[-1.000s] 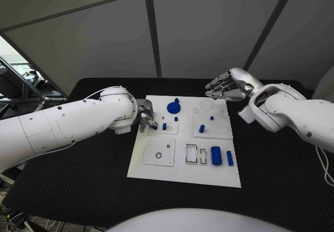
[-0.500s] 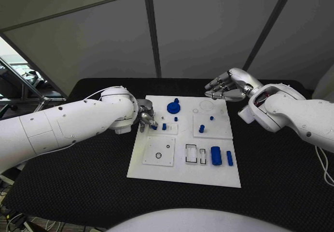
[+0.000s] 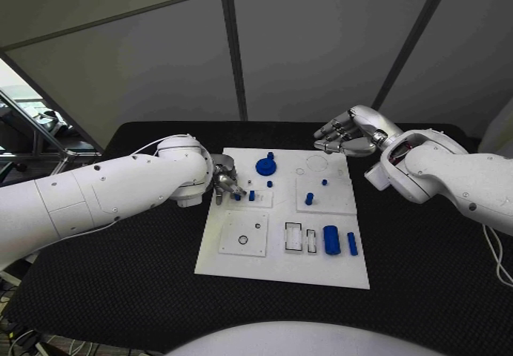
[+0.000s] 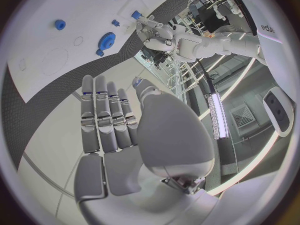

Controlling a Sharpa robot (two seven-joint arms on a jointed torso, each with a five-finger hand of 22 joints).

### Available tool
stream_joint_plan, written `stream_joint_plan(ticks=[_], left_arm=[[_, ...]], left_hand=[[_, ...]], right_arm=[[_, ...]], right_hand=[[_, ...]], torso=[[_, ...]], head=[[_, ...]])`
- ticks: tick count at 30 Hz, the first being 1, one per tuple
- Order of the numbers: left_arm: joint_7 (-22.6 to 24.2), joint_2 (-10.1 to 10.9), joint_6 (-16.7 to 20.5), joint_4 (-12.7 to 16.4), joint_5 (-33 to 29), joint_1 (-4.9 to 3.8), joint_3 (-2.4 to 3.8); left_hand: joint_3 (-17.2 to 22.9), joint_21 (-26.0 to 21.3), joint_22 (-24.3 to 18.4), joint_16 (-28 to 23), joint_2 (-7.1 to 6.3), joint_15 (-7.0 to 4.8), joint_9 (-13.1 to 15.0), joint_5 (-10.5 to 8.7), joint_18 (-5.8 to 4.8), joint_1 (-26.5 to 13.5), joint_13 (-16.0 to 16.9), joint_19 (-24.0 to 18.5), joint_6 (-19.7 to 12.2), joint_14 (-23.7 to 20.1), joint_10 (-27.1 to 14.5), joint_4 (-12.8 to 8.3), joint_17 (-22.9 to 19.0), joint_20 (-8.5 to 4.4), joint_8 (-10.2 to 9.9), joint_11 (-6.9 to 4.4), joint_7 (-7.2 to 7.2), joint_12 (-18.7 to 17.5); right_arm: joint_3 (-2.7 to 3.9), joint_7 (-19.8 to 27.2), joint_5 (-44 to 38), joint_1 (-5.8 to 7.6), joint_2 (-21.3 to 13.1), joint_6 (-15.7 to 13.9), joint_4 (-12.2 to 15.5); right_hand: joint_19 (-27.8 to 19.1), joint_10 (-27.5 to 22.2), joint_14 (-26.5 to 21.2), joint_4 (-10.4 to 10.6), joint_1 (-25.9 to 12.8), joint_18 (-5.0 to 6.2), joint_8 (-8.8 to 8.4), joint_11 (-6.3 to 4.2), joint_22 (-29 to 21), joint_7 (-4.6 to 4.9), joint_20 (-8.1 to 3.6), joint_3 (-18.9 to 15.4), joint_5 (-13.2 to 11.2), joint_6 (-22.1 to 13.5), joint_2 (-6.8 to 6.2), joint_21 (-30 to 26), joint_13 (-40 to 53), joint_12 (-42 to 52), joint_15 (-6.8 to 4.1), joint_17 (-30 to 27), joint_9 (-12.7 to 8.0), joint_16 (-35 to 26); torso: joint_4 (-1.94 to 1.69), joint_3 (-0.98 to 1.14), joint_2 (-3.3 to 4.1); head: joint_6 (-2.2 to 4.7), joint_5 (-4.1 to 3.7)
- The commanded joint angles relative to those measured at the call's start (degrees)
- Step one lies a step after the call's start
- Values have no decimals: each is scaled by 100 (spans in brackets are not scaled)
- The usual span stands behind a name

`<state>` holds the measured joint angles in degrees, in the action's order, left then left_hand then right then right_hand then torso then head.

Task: Assemble the parts on the task board

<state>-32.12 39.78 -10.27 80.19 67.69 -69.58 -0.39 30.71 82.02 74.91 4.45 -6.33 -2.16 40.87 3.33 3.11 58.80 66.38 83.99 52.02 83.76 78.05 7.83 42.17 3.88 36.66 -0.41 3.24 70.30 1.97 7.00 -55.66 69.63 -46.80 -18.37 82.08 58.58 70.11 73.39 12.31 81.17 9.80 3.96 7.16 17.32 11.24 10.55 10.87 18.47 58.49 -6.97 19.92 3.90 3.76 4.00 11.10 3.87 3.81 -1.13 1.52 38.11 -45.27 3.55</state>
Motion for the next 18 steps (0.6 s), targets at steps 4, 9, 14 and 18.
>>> stream_joint_plan(ticks=[4, 9, 14, 18], left_arm=[[-74, -30, -11, -33, -20, -5, -20], [-111, -43, 95, -59, -63, -5, -27], [-128, -41, 151, -80, -76, -5, -29], [-118, -37, 182, -85, -86, -5, -29]], left_hand=[[-120, 26, 800, -14, 42, -31, -5, -19, -99, -54, 5, 243, 31, 28, -8, 46, 11, -34, 47, 4, -2, 39], [-209, 18, 796, -15, 56, -32, -3, -19, -98, -57, -34, 240, 28, 27, -34, 86, 12, -31, 54, 6, -2, 8], [-407, 10, 796, -16, 69, -32, 2, -22, -97, -76, -51, 239, 20, 26, -49, 188, 15, -26, 68, 10, 2, 1], [-672, 8, 803, -17, 45, -32, 11, -24, -98, -86, -56, 241, 23, 25, -53, 295, 18, -23, 91, 13, 1, 7]], right_arm=[[4, 30, -10, 10, 12, 16, 1], [4, 30, -10, 10, 11, 17, 1], [4, 29, -10, 10, 10, 18, -4], [4, 30, -10, 10, 8, 19, -8]], right_hand=[[49, -42, 1, 9, -45, 64, 0, 12, -13, 0, -5, -32, 42, -36, 10, -26, -8, 4, 36, -11, 0, -18], [49, -42, 1, 9, -45, 64, 0, 12, -13, 0, -5, -32, 42, -36, 10, -26, -8, 4, 36, -11, 0, -18], [49, -42, 1, 9, -45, 64, 0, 12, -13, 0, -5, -32, 42, -36, 10, -26, -8, 4, 36, -11, 0, -18], [51, -44, 0, 11, -52, 63, 0, 13, -16, 0, -5, -36, 44, -38, 9, -31, -8, 3, 37, -14, 0, -18]], torso=[[-5, -3, 4], [-3, -5, 10], [-3, -9, 12], [-4, -9, 10]], head=[[16, 15], [29, 19], [34, 18], [31, 22]])
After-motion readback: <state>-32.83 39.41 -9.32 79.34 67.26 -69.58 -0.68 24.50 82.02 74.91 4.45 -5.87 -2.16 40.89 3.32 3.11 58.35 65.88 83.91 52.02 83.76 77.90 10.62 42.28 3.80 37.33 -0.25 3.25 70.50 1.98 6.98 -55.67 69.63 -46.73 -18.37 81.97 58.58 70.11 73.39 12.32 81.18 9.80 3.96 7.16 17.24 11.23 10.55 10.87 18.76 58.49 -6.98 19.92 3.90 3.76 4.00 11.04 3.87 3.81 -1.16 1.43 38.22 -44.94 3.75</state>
